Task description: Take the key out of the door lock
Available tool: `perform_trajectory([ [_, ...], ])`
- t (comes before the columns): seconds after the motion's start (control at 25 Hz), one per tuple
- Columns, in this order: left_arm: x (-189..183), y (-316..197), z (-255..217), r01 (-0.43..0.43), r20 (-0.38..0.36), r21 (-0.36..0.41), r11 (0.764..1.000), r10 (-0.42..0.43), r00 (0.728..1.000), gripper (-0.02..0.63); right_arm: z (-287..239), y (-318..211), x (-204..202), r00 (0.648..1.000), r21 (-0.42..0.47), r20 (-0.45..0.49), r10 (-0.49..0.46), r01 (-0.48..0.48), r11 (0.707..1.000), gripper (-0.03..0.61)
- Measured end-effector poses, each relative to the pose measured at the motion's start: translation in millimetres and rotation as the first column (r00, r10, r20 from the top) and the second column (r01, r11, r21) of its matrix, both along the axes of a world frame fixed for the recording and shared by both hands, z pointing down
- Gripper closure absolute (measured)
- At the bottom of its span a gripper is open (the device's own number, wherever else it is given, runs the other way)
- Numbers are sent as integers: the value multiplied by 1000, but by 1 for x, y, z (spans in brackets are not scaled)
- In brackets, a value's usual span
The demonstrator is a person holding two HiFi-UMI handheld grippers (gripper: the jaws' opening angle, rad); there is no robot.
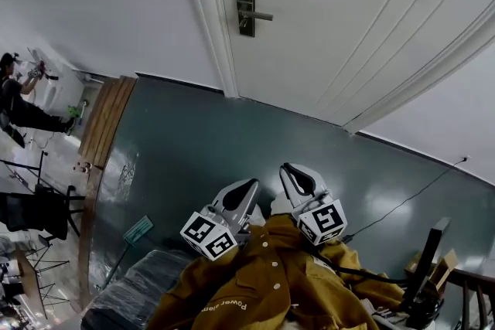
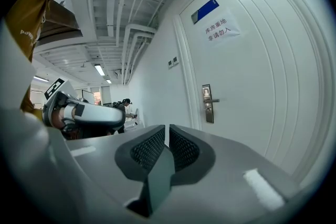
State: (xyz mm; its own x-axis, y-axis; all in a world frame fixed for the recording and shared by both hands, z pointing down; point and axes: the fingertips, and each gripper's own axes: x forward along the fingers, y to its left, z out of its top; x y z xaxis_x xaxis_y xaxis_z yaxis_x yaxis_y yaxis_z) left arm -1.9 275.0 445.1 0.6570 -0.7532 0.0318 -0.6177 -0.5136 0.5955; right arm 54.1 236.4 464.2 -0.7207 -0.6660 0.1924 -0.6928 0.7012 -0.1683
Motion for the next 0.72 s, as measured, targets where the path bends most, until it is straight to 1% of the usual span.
perform_trajectory([
  [0.12,-6,-13,4,-1,2,-11,1000,1,1000,612,2,-11,-3,1000,-6,2,2,-2,1000,554],
  [0.28,-9,-53,10,4,-4,-25,1000,-4,1000,612,12,-52,-5,1000,-26,9,7,-6,1000,557],
  [0.4,-6,-91,16,12,-4,-35,999,-12,1000,612,19,-94,-6,1000,-28,12,-3,3,1000,560],
  [0.52,-4,-132,10,22,5,-35,999,-21,1000,612,13,-137,-7,999,-22,29,-19,20,1000,560],
  [0.6,-4,-167,7,33,6,-34,999,-33,999,612,10,-168,-9,999,-18,34,-42,43,999,560],
  [0.72,7,-216,2,42,3,-35,999,-42,999,612,5,-212,-4,996,-15,40,-77,78,997,560],
])
